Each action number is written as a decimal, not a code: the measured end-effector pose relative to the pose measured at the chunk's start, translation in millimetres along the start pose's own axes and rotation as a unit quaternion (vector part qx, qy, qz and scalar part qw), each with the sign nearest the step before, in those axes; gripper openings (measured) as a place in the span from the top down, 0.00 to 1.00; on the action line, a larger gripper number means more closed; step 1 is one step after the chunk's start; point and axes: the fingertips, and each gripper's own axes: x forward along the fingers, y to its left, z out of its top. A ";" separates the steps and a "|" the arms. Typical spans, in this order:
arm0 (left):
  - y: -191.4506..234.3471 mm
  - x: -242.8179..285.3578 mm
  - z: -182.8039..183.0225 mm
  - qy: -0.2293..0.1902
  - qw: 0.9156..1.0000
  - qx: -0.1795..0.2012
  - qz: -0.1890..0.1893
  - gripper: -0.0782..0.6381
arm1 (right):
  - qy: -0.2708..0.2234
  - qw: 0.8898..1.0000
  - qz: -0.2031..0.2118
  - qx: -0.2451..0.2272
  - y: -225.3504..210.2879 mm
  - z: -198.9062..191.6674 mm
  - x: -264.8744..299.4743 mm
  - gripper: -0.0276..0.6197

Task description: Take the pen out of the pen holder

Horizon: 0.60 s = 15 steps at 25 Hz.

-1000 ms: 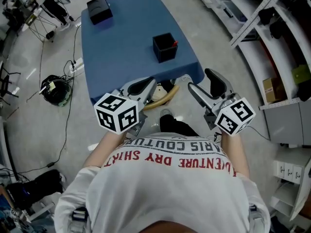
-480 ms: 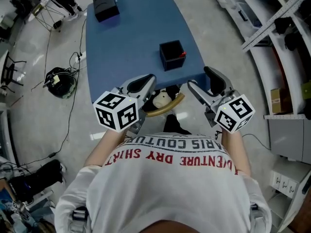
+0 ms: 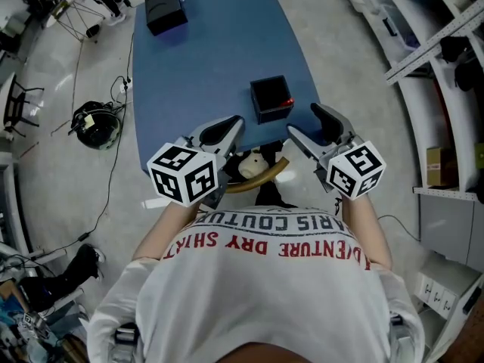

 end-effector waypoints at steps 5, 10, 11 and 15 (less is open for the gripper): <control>14.7 10.7 3.3 -0.001 1.000 -0.012 0.007 0.84 | 0.027 0.999 0.013 -0.020 -7.9 -8.4 23.7 0.50; 26.8 16.7 3.2 0.000 1.000 -0.020 0.016 0.84 | 0.036 0.999 0.020 -0.013 -14.4 -16.4 40.3 0.56; 29.2 17.4 3.0 0.000 1.000 -0.021 0.018 0.84 | 0.038 0.999 0.021 -0.012 -15.3 -17.9 43.3 0.58; 37.8 19.5 3.1 0.000 0.999 -0.028 0.025 0.84 | 0.045 0.999 0.025 -0.009 -19.5 -21.8 53.1 0.62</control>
